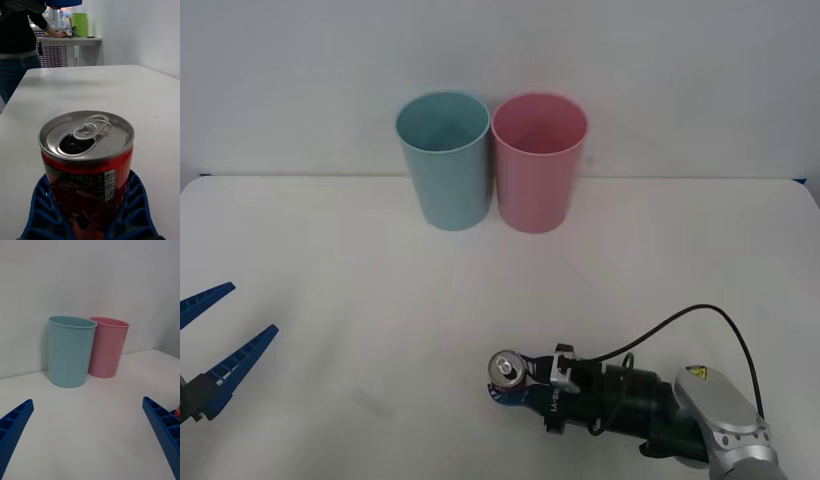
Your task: Grasp the object on the table and drop it into the matching bin: aluminum can to the light blue bin, PET bottle to the pink bin.
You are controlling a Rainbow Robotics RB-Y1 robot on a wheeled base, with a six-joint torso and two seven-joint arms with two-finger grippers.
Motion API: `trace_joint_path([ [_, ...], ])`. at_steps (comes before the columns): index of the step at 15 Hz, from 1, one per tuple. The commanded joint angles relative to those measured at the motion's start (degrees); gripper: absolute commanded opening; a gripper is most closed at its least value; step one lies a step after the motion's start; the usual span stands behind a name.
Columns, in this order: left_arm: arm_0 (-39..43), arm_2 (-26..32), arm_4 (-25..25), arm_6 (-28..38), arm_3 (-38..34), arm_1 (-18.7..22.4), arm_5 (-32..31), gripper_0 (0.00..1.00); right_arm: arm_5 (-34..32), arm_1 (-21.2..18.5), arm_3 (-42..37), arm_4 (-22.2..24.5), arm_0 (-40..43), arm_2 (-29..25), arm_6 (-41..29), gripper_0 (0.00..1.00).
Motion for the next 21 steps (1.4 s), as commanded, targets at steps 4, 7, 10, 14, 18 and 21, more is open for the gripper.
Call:
trace_joint_path([
  [4,0.0,0.0,0.0,0.0,0.0,0.0,0.0,1.0,-1.0,-1.16,-1.2,-1.07,-0.69,0.33,-1.73,0.0],
  [7,0.0,0.0,0.0,0.0,0.0,0.0,0.0,1.0,-1.09,-3.8,-4.63,-2.21,-0.6,1.03,-8.06,0.0],
  [10,0.0,0.0,0.0,0.0,0.0,0.0,0.0,1.0,-1.0,-7.32,-8.93,-3.71,-0.6,1.2,-13.25,0.0],
  [14,0.0,0.0,0.0,0.0,0.0,0.0,0.0,1.0,0.84,-12.33,-16.32,-8.37,-0.6,1.2,-19.31,0.0],
  [18,0.0,0.0,0.0,0.0,0.0,0.0,0.0,1.0,5.85,-17.42,-23.7,-13.99,-0.95,1.2,-26.17,0.0],
  [21,0.0,0.0,0.0,0.0,0.0,0.0,0.0,1.0,6.38,-19.27,-26.6,-16.45,-2.79,-0.64,-31.18,0.0],
])
